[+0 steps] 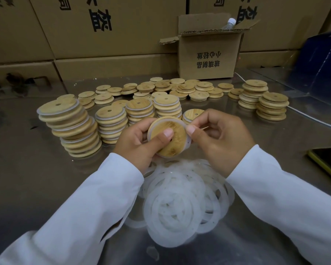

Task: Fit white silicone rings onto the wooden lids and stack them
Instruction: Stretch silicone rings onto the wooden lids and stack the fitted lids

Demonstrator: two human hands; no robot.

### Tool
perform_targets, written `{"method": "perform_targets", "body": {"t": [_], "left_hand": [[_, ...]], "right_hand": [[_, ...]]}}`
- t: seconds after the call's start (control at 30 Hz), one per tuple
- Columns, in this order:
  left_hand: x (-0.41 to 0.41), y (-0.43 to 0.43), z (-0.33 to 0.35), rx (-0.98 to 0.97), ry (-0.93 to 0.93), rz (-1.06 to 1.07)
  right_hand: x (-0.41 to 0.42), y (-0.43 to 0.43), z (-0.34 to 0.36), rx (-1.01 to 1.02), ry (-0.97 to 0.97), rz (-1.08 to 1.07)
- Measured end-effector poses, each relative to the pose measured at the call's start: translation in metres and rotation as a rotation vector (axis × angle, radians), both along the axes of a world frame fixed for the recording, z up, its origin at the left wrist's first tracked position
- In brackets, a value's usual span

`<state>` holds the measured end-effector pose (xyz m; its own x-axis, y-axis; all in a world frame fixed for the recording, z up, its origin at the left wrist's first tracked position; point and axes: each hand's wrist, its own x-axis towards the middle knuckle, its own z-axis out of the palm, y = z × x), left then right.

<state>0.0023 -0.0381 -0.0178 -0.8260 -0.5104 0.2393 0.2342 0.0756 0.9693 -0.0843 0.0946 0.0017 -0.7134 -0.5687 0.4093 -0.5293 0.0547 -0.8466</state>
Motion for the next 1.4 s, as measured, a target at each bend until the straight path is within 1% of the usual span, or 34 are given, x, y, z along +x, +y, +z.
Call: {"method": "perform_targets", "body": {"t": [0.13,0.3,0.37,0.43,0.5,0.63,0.77,0.87,0.97,1.07,1.2,1.4], "left_hand": [[0.0008,0.0008,-0.0004,0.005,0.013,0.029],[0.0003,0.0051,0.0003,0.072,0.015,0.02],[-0.0001,0.0055,-0.0002,0.054,-0.008,0.018],[-0.0001,0.0052,-0.0012,-0.003,-0.019,0.021],[-0.0004,0.0039,-0.002,-0.038,-0.015,0.018],[-0.0011,0.001,-0.0018,-0.061,0.014,0.002],[-0.0014,-0.001,-0.0014,-0.029,0.037,0.001],[-0.001,-0.0025,-0.0017,-0.038,0.037,0.007],[-0.0015,-0.0033,-0.0026,-0.003,0.05,0.041],[-0.0022,-0.0042,-0.0028,0.016,0.051,0.067],[-0.0022,-0.0038,-0.0026,0.021,0.059,0.053],[-0.0021,-0.0037,-0.0027,-0.007,0.043,0.036]], "right_hand": [[0.0029,-0.0008,-0.0041,-0.005,-0.028,0.018],[0.0054,-0.0013,-0.0078,-0.044,0.006,-0.051],[0.0054,-0.0005,-0.0079,-0.03,0.059,-0.068],[0.0064,-0.0002,-0.0081,0.01,0.102,-0.067],[0.0058,0.0,-0.0081,0.028,0.098,-0.059],[0.0012,0.0,-0.0047,-0.015,0.028,-0.015],[0.0011,0.0005,-0.0005,-0.041,0.01,0.061],[0.0017,0.0008,-0.0003,-0.057,-0.066,0.114],[0.0024,0.0001,-0.0017,-0.019,-0.144,0.148],[0.0024,0.0,-0.0033,0.038,-0.15,0.145],[0.0017,-0.0004,-0.0032,0.041,-0.174,0.14],[-0.0031,-0.0005,-0.0038,0.008,-0.358,0.188]]}}
